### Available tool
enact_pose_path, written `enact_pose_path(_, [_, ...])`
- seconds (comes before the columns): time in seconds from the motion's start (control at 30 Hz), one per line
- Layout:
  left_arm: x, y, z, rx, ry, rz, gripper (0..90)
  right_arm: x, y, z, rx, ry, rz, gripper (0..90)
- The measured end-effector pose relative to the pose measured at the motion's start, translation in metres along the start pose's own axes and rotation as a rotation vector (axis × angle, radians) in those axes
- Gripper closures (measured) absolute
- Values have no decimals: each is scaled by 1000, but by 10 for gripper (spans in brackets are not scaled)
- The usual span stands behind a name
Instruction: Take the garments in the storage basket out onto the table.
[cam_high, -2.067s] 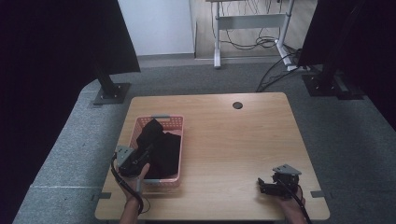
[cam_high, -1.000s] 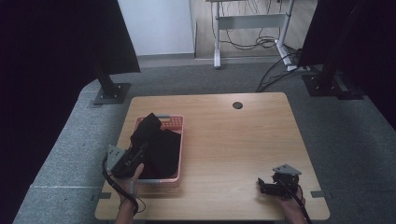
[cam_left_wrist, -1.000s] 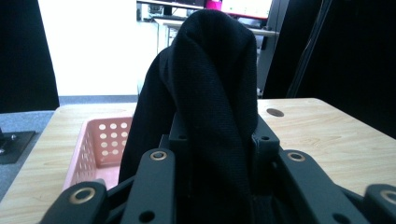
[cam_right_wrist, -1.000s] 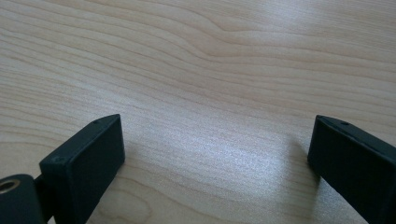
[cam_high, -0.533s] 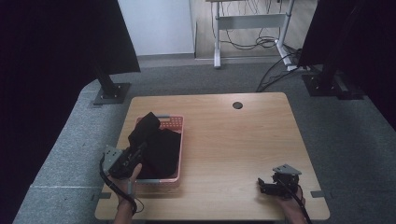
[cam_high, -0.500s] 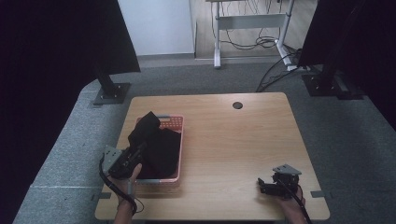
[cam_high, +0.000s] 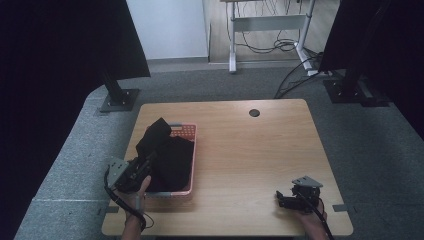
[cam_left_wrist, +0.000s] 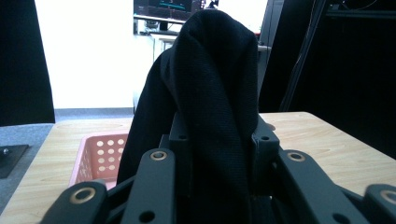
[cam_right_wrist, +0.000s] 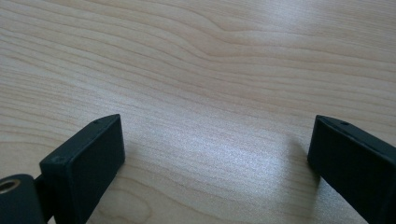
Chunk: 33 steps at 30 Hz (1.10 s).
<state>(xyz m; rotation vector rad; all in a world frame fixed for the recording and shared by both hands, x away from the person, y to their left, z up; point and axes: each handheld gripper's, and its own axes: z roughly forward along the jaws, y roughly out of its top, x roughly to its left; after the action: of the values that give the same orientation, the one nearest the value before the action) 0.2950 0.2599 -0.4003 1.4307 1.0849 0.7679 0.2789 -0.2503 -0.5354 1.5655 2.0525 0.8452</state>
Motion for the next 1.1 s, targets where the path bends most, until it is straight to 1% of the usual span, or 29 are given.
enact_pose_path(0.2, [-1,2,-1,-10,-1,-2,687,0,0,0,0,0,0,33])
enact_pose_path(0.47, [-1,4,-2,-19,-5,-15,687,0,0,0,0,0,0,33])
enact_pose_path(1.1, [-11,15,1,-24,-23,-7,688,0,0,0,0,0,0,34])
